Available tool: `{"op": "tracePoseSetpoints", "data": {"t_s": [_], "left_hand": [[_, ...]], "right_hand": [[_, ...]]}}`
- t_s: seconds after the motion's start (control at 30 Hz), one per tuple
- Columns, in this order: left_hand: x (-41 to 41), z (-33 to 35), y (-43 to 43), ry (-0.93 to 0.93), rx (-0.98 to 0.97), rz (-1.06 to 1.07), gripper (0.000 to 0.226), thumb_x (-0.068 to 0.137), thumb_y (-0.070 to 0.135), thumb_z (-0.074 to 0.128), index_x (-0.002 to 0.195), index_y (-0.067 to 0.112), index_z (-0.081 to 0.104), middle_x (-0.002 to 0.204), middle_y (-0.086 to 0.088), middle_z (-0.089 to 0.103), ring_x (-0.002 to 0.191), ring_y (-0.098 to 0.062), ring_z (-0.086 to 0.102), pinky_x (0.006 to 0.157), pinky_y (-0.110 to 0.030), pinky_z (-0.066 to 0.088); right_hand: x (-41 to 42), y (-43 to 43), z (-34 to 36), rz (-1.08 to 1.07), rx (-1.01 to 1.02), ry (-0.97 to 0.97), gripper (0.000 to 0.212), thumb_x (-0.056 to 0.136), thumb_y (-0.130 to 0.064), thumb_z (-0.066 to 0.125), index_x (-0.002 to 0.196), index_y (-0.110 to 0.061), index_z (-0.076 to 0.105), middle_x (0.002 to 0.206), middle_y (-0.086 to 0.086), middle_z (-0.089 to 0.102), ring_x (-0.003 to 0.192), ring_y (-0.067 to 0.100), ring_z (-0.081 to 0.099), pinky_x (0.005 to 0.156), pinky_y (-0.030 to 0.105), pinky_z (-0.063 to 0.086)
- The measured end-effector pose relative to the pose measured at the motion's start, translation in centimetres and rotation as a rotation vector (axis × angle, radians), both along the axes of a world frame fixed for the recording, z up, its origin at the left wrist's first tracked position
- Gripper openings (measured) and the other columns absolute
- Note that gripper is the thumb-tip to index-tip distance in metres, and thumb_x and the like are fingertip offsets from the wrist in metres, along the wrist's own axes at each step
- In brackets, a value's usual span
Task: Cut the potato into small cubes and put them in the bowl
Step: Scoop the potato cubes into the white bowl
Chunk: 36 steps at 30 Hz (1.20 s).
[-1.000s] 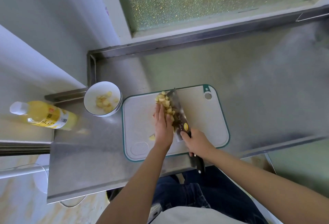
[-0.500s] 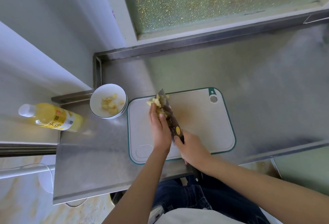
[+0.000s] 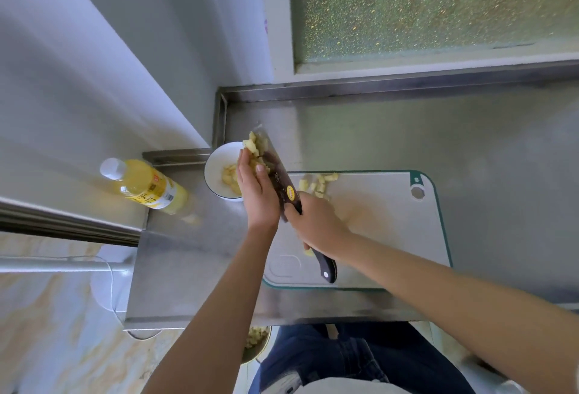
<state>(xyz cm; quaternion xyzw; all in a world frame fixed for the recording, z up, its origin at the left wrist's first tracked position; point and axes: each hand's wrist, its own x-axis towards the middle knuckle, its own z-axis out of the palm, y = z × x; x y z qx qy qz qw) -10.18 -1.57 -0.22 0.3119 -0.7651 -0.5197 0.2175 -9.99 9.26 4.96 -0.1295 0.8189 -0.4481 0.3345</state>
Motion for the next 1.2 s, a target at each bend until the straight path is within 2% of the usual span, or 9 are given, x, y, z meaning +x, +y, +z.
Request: {"op": "tracePoseSetpoints", "data": {"t_s": [0.17, 0.4, 0.5, 0.57, 0.67, 0.77, 0.97, 1.1, 1.2], "left_hand": [[-0.7, -0.4, -3.0, -0.069, -0.030, 0.036, 0.041, 0.100, 0.009, 0.030, 0.141, 0.002, 0.028, 0.143, -0.017, 0.034, 0.135, -0.028, 0.028, 0.110, -0.029, 0.019], [-1.4, -0.7, -4.9, -0.245, -0.030, 0.078, 0.040, 0.100, 0.014, 0.030, 0.137, 0.000, 0.033, 0.138, -0.017, 0.037, 0.128, -0.028, 0.036, 0.103, -0.027, 0.026], [-1.6, -0.8, -5.3, -0.305, -0.041, 0.115, 0.042, 0.098, 0.009, 0.033, 0.139, 0.000, 0.031, 0.144, -0.016, 0.032, 0.134, -0.029, 0.030, 0.107, -0.030, 0.023], [-1.3, -0.6, -5.2, -0.254, -0.103, 0.104, 0.042, 0.097, 0.006, 0.033, 0.138, 0.000, 0.033, 0.147, -0.015, 0.030, 0.138, -0.028, 0.026, 0.109, -0.025, 0.020], [-1.0, 0.0, -4.4, -0.159, -0.305, -0.095, 0.042, 0.099, 0.012, 0.032, 0.140, 0.003, 0.033, 0.152, -0.012, 0.026, 0.143, -0.025, 0.016, 0.115, -0.027, 0.009], [-1.1, -0.1, -4.1, -0.166, -0.467, -0.325, 0.048, 0.099, 0.021, 0.023, 0.145, 0.006, 0.024, 0.155, -0.009, 0.019, 0.145, -0.021, 0.008, 0.119, -0.033, 0.001], [-1.3, -0.4, -5.3, -0.255, -0.371, -0.329, 0.046, 0.102, 0.018, 0.024, 0.147, 0.007, 0.017, 0.156, -0.007, 0.014, 0.146, -0.019, 0.006, 0.113, -0.021, -0.004], [-1.1, -1.2, -6.5, -0.355, -0.306, -0.307, 0.045, 0.101, 0.013, 0.025, 0.145, 0.005, 0.023, 0.154, -0.011, 0.023, 0.144, -0.022, 0.015, 0.116, -0.034, 0.007], [-0.7, -1.3, -7.1, -0.382, -0.314, -0.281, 0.047, 0.092, -0.006, 0.031, 0.137, 0.005, 0.038, 0.148, -0.012, 0.034, 0.141, -0.026, 0.021, 0.113, -0.034, 0.013]], "right_hand": [[-1.2, -3.0, 0.1, 0.035, 0.054, -0.024, 0.020, 0.092, -0.018, 0.038, 0.077, -0.009, 0.047, 0.063, 0.004, 0.048, 0.039, 0.018, 0.049, 0.034, 0.021, 0.036], [-1.8, -4.6, -0.5, -0.014, 0.082, -0.118, 0.026, 0.090, -0.016, 0.039, 0.065, -0.014, 0.038, 0.060, 0.005, 0.047, 0.037, 0.021, 0.048, 0.038, 0.023, 0.035], [-1.9, -4.4, -0.6, -0.046, 0.067, -0.150, 0.027, 0.090, -0.013, 0.040, 0.063, -0.014, 0.037, 0.056, 0.005, 0.045, 0.037, 0.020, 0.044, 0.038, 0.024, 0.034], [-1.9, -4.1, -0.9, -0.068, 0.041, -0.183, 0.028, 0.090, -0.012, 0.040, 0.062, -0.013, 0.037, 0.054, 0.006, 0.042, 0.038, 0.019, 0.040, 0.039, 0.025, 0.034], [-1.9, -3.8, -1.2, -0.093, 0.024, -0.228, 0.028, 0.089, -0.011, 0.040, 0.062, -0.014, 0.035, 0.052, 0.004, 0.039, 0.036, 0.017, 0.036, 0.040, 0.026, 0.032], [-1.9, -3.5, -0.8, -0.092, -0.018, -0.288, 0.028, 0.088, -0.009, 0.040, 0.061, -0.015, 0.032, 0.049, 0.000, 0.035, 0.031, 0.012, 0.031, 0.039, 0.023, 0.028], [-2.1, -2.1, 0.3, -0.101, -0.067, -0.371, 0.035, 0.090, -0.007, 0.040, 0.059, -0.017, 0.027, 0.047, -0.002, 0.028, 0.028, 0.007, 0.025, 0.035, 0.017, 0.024], [-1.9, -1.1, 0.5, -0.116, -0.078, -0.396, 0.038, 0.090, -0.006, 0.040, 0.057, -0.018, 0.024, 0.047, -0.003, 0.024, 0.031, 0.009, 0.021, 0.036, 0.018, 0.021], [-2.0, -0.4, 0.7, -0.115, -0.089, -0.416, 0.039, 0.091, -0.007, 0.040, 0.059, -0.020, 0.022, 0.048, -0.004, 0.020, 0.035, 0.009, 0.017, 0.038, 0.017, 0.019]]}}
